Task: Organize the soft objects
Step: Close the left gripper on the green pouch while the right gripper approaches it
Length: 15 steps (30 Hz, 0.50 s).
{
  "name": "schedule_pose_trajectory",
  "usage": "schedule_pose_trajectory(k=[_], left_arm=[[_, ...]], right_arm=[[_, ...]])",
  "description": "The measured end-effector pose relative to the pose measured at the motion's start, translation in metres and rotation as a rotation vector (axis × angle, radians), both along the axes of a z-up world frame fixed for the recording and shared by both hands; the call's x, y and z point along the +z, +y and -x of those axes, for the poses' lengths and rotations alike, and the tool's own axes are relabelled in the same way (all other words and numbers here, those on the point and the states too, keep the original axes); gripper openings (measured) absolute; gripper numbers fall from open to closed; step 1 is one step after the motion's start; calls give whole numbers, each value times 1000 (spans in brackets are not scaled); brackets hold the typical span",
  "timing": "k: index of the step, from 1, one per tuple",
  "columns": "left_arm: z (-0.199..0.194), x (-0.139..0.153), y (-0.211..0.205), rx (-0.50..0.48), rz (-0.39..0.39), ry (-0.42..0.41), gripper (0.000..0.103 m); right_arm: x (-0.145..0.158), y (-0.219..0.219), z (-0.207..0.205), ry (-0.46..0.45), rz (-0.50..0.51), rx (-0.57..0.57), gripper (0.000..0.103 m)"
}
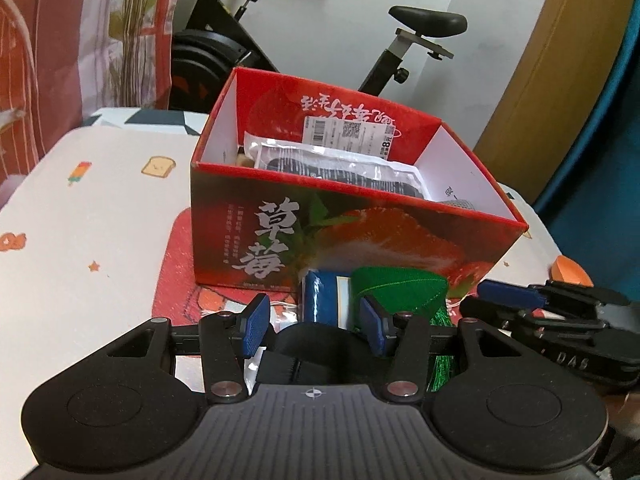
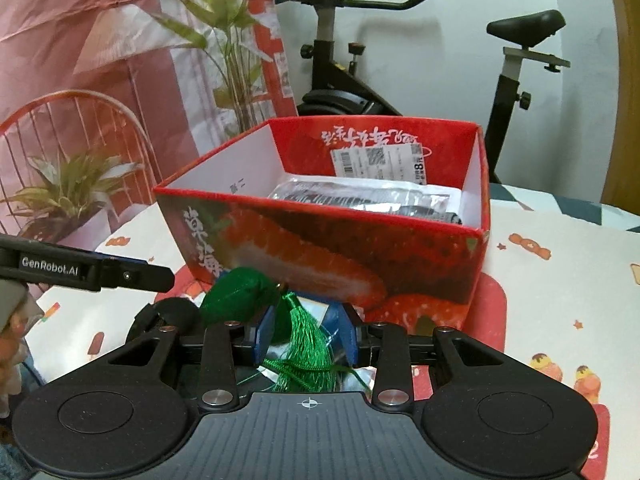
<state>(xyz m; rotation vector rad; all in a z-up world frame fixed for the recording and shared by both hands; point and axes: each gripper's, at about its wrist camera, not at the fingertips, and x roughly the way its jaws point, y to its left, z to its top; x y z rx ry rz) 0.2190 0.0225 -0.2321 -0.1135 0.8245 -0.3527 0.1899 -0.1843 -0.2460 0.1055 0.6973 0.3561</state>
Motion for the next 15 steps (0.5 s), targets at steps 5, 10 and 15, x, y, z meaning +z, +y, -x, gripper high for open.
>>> schedule_pose_trajectory(k=[5,10,15], left_arm=[[-8,0,2,4,48,27,49],[-21,-3,-4,-8,111,83,49],[-30,-11,-15,-49,151,120,49]], right_arm=[[-4,10,-1,-10,41,54,33],[0,23,1,-83,106,143,35],[0,28,-3,-99,111,193,39]])
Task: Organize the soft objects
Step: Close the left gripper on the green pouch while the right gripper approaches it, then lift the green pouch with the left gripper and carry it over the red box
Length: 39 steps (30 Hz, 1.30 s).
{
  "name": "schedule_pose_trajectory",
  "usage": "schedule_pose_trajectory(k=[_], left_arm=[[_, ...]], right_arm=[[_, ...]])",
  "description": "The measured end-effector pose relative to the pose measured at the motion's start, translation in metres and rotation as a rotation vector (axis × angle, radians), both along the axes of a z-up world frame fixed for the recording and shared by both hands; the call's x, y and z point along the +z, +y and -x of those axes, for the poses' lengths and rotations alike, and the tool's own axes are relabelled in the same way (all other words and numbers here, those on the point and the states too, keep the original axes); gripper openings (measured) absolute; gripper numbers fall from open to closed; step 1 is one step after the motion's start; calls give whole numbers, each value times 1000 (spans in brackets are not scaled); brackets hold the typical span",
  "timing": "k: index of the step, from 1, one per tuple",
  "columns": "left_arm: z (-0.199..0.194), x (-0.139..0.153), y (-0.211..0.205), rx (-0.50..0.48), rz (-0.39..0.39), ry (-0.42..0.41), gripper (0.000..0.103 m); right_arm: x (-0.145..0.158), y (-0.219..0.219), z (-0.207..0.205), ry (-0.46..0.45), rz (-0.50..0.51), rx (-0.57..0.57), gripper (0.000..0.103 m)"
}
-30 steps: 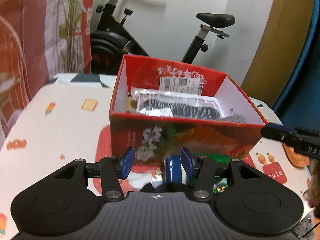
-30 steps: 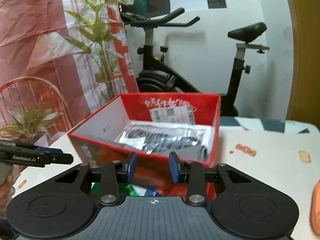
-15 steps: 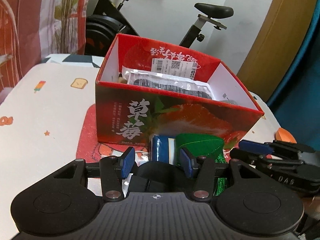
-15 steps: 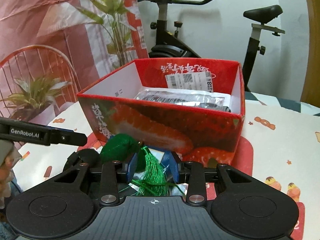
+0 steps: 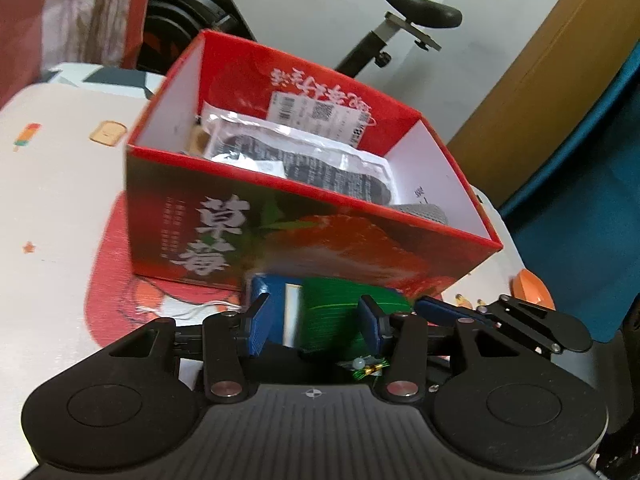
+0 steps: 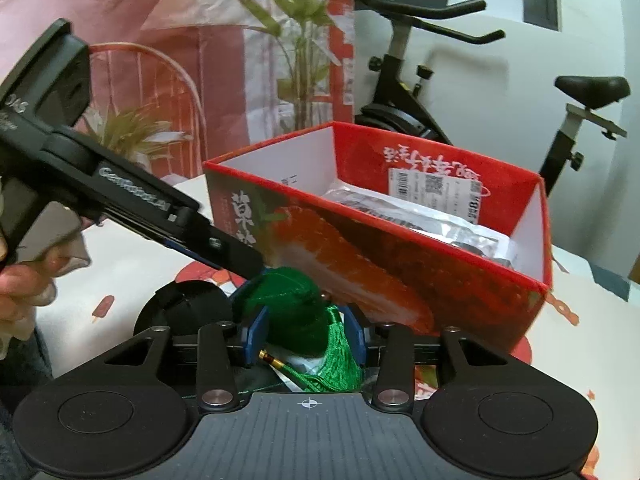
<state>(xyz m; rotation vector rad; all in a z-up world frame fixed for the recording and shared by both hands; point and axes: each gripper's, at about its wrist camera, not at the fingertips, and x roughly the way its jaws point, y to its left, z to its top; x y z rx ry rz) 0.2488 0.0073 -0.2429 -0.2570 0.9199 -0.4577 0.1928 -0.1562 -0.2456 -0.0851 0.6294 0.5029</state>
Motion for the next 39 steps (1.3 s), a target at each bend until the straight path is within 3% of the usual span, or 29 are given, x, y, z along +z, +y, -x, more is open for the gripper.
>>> schedule_pose_trajectory(k=[14,21,27,29,30,35,39], left_arm=[[-11,-24,3,-27,180,90,48],[-15,-31,-4,-41,200,102,49],[-18,-41,0,-16,235,126,59],[-20,-45,0,-13,255,142,57],[-20,-46,-1,-12,262,147,52],[-14,-28,-7,-63,239,61,49],[-10,1,-6,-74,254,-11,49]], right_arm=[[-13,0,-12,51,-42,40,43],[-16,-4,-14,69,-62,24,42],[-17,-7,-17,93,-85,8,42],[-18,-9,-18,104,-97,1,42],[-19,-10,-18,109,-107,-4,41],[-6,-15,-15,95,-143,-19,39],[22,-20,-14,26,-154,0,38]])
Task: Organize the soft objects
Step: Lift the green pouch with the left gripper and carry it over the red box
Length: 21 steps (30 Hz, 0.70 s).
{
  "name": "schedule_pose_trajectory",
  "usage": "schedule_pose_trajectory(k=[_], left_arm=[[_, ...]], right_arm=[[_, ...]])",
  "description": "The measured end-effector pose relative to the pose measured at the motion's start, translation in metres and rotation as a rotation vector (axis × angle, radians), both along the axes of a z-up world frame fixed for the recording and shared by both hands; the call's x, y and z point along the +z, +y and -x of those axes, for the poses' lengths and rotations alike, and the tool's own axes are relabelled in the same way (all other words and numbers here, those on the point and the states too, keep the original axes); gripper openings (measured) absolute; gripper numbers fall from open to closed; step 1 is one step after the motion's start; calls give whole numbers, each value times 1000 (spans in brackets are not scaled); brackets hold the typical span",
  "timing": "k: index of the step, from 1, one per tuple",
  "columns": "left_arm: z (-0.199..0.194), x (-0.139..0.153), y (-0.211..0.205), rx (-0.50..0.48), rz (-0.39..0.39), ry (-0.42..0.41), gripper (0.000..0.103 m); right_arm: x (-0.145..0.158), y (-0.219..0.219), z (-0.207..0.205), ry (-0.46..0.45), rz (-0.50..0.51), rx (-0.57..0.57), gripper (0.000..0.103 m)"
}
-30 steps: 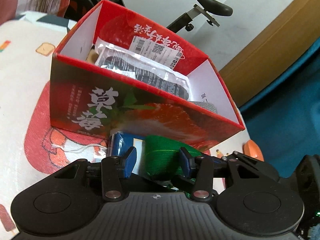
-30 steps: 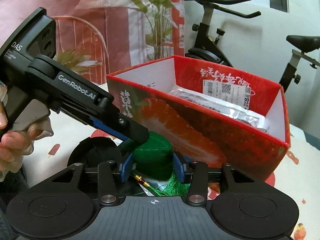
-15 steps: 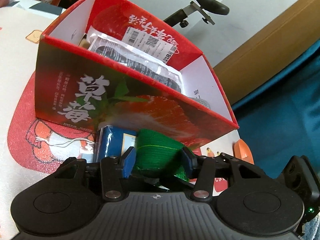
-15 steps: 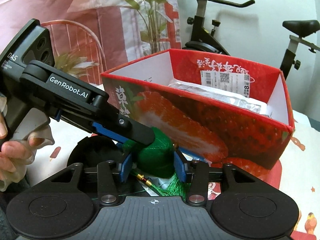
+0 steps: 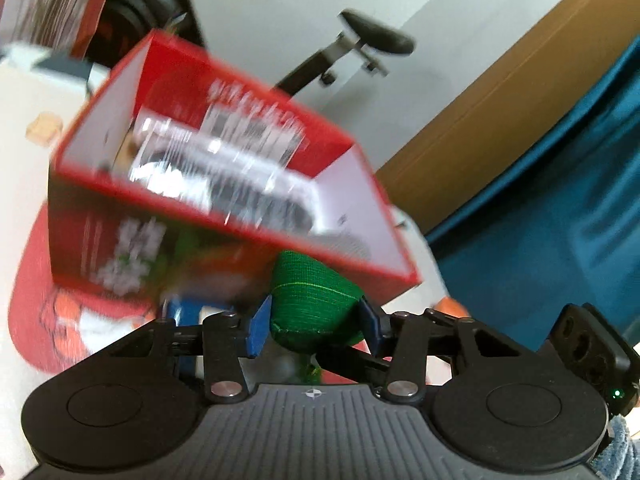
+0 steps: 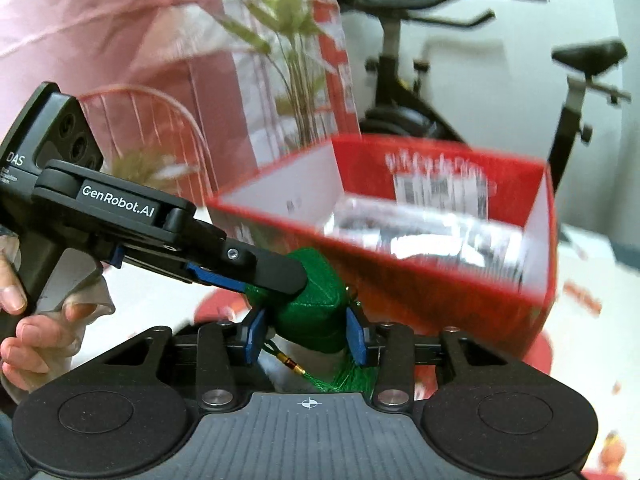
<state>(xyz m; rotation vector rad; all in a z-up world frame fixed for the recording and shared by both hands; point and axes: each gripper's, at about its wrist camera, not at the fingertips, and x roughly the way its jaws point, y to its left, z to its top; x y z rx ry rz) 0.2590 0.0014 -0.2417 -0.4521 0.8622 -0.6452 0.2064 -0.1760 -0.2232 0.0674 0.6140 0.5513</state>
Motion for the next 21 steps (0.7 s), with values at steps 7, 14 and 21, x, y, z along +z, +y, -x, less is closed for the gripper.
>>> schedule_pose_trajectory(k=[7,14,21], left_arm=[[0,71,1,15,22,-185,49],[-13,115,1,58,70,-292,49],[-28,142,-12,75,38,-338,49]], right_arm=[[68,-6,-12,-167,6,41,38],[122,-1,-41,-312,77,79,38],[140,0,-60,-367,106,76,38]])
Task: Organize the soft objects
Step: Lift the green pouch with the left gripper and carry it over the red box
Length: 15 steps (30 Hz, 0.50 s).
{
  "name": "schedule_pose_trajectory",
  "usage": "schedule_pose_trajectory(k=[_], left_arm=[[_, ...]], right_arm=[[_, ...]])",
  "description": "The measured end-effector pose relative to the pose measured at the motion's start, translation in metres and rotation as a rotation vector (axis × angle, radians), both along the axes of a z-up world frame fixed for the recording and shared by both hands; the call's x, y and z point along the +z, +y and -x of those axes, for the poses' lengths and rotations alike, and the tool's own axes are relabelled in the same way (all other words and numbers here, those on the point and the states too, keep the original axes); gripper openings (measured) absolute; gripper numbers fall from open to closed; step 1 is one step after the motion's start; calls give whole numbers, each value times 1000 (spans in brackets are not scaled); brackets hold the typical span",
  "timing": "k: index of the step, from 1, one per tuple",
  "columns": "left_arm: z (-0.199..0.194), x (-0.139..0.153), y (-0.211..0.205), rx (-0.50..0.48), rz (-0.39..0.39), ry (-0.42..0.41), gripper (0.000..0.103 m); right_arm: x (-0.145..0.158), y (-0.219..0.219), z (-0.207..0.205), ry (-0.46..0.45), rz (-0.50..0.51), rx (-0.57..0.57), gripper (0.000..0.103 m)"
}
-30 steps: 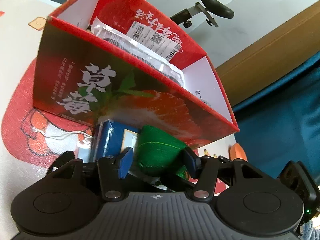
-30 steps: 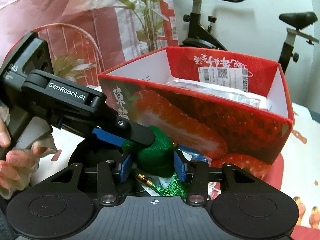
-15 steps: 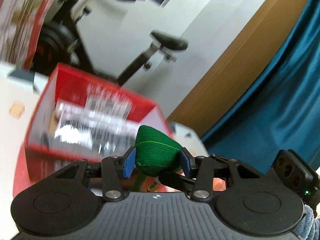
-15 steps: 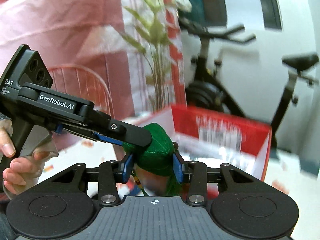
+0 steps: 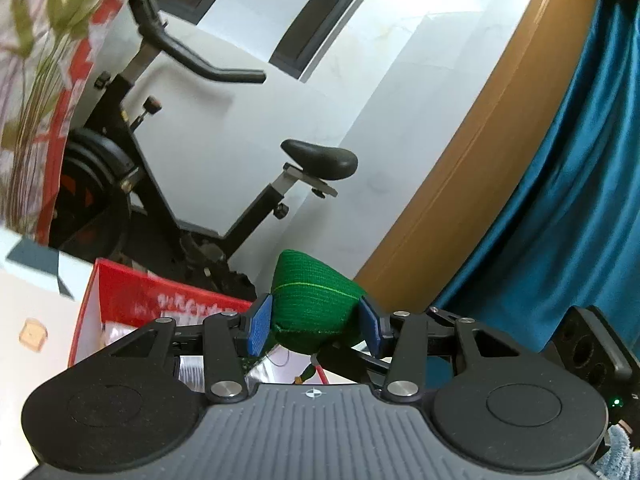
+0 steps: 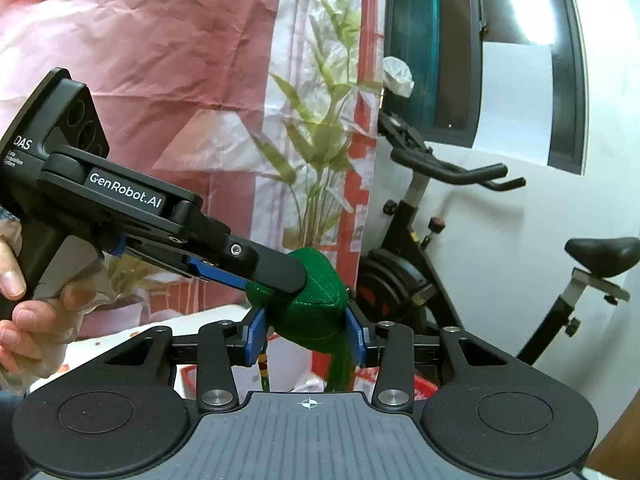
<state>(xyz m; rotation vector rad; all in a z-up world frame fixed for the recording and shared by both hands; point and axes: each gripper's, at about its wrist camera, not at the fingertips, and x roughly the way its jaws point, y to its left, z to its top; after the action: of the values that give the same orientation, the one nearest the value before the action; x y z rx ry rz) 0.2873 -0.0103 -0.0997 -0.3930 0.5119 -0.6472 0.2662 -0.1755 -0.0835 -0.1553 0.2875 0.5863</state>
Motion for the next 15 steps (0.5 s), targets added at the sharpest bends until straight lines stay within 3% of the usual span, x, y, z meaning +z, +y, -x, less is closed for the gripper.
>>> schedule_pose_trajectory(k=[4,7,15], left_arm=[[-10,18,-9,-3,-52,-56,49],[-23,22,-14,-24,-76,-51,49],[-50,-17,1,-31,-178,40,49]], right_arm=[[6,-5,-12,-21,-14,-22,38],[5,-11,-25,3,-23,-40,37],[-38,9,-60,157,-13,-11,37]])
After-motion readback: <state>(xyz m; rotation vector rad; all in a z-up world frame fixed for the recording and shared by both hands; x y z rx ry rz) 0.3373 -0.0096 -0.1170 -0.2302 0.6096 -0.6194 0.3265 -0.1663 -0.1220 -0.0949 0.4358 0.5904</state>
